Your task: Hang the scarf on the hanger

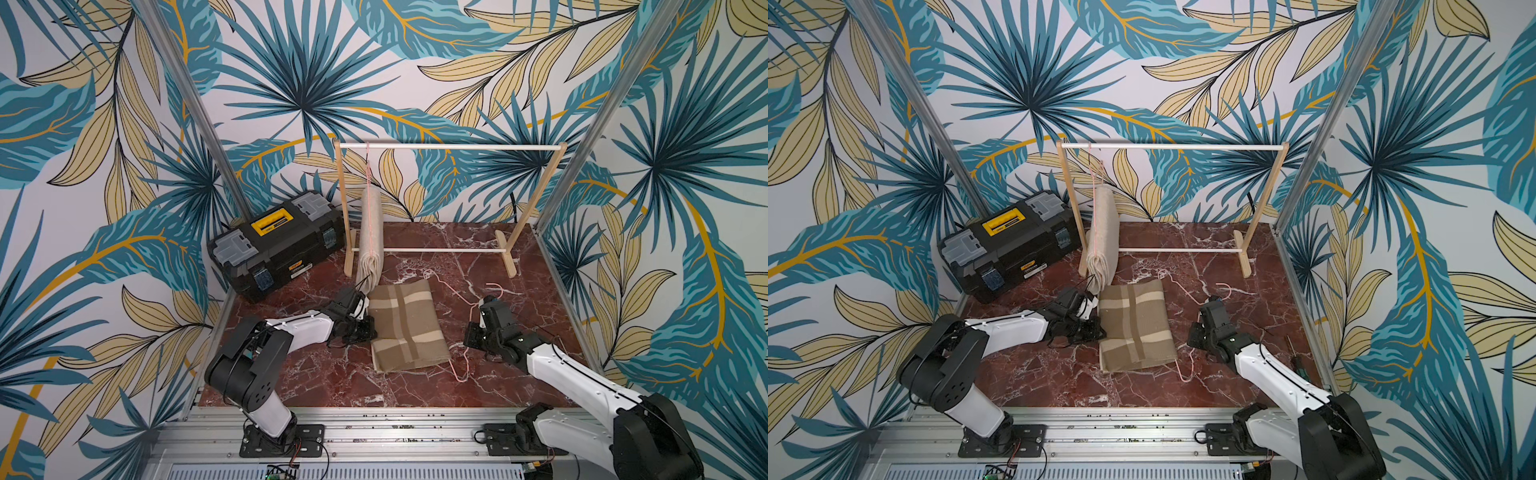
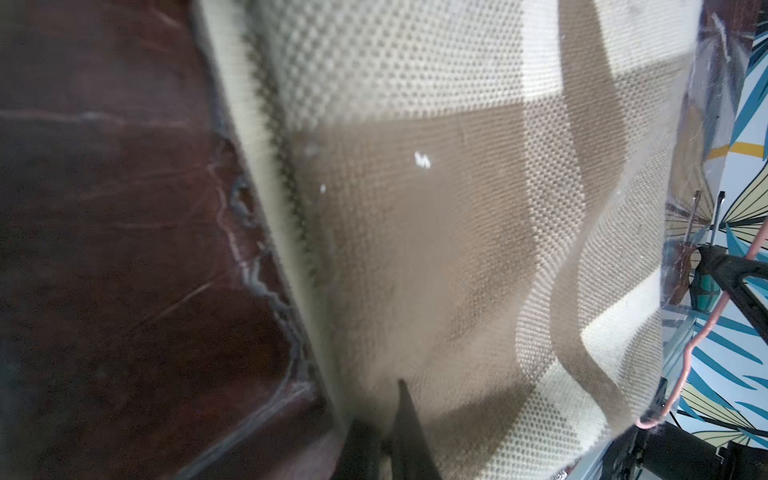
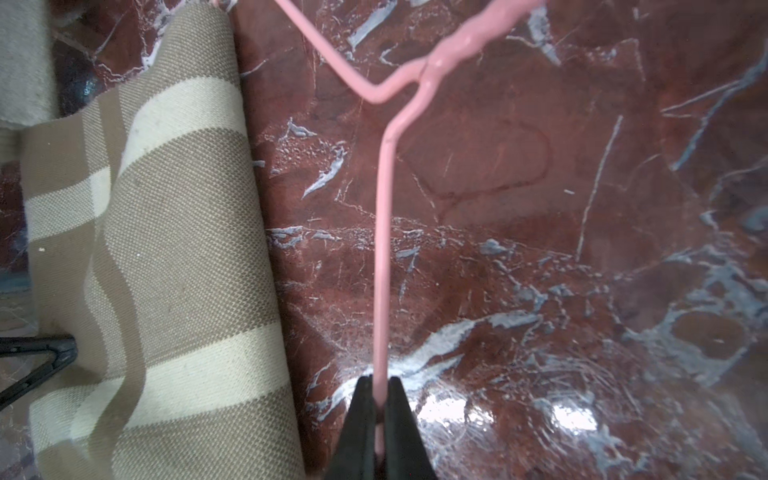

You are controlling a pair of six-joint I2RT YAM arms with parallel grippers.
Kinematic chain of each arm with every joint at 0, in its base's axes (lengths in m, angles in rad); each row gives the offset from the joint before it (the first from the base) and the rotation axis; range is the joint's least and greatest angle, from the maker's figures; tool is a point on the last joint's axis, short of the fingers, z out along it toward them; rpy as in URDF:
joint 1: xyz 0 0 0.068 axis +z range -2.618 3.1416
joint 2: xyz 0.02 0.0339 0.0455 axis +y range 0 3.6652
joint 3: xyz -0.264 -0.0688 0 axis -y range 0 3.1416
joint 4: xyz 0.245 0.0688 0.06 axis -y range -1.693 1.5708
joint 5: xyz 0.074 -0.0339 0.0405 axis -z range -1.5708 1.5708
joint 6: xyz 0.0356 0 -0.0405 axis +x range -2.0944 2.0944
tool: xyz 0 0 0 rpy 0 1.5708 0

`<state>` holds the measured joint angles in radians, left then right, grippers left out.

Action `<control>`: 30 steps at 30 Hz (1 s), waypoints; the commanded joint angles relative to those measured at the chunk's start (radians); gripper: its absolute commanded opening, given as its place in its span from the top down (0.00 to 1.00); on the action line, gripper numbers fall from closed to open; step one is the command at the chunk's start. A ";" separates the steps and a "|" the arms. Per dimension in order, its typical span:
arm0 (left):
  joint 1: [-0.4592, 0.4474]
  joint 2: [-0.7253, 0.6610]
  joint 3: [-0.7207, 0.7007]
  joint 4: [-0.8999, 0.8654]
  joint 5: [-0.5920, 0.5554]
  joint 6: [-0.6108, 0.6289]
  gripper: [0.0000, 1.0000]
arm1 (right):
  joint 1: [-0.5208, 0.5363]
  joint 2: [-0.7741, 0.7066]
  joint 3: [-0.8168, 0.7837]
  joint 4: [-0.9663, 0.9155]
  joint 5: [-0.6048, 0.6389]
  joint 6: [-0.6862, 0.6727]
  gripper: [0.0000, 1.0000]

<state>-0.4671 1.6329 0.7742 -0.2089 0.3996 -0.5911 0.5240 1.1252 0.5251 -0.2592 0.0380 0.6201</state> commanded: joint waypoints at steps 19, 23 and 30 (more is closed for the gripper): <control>-0.014 -0.239 -0.005 -0.142 -0.126 -0.040 0.00 | -0.007 0.030 0.053 0.011 0.055 -0.060 1.00; -0.129 -0.351 0.012 -0.232 -0.226 -0.102 0.00 | -0.006 0.049 0.064 0.022 0.041 -0.073 1.00; -0.289 -0.449 -0.099 -0.163 -0.320 -0.275 0.00 | -0.007 0.085 0.080 0.049 0.013 -0.081 1.00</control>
<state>-0.7448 1.1915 0.7155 -0.3935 0.1459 -0.7750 0.5220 1.2045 0.5880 -0.2348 0.0574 0.5552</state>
